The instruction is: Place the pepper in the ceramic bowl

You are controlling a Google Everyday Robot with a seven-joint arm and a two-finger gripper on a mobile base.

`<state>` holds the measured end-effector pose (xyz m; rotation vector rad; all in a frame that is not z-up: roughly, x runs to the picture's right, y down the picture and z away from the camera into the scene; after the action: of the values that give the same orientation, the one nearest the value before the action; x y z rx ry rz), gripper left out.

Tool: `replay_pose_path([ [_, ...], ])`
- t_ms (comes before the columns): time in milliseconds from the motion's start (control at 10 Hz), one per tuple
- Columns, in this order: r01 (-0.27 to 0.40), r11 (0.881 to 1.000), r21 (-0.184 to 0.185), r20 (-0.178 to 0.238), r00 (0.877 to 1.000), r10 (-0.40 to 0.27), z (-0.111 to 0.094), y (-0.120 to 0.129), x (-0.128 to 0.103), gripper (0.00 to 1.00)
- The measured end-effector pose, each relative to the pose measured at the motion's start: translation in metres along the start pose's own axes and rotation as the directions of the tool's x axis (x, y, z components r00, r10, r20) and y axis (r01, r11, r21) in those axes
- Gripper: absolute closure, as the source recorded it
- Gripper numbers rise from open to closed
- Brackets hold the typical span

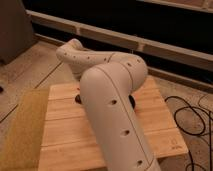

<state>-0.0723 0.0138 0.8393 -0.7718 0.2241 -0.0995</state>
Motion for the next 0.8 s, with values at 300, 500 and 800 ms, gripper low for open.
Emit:
replay_pose_path([
  [300,-0.120,0.991,-0.067,-0.011,0.993,0.120,0.020,0.035,0.052,1.00],
  [500,-0.171,0.982,-0.083,-0.015,0.985,0.171,0.030,0.049,0.086,1.00],
  [800,-0.199,0.977,-0.076,-0.010,0.980,0.199,0.042,0.054,0.123,1.00],
])
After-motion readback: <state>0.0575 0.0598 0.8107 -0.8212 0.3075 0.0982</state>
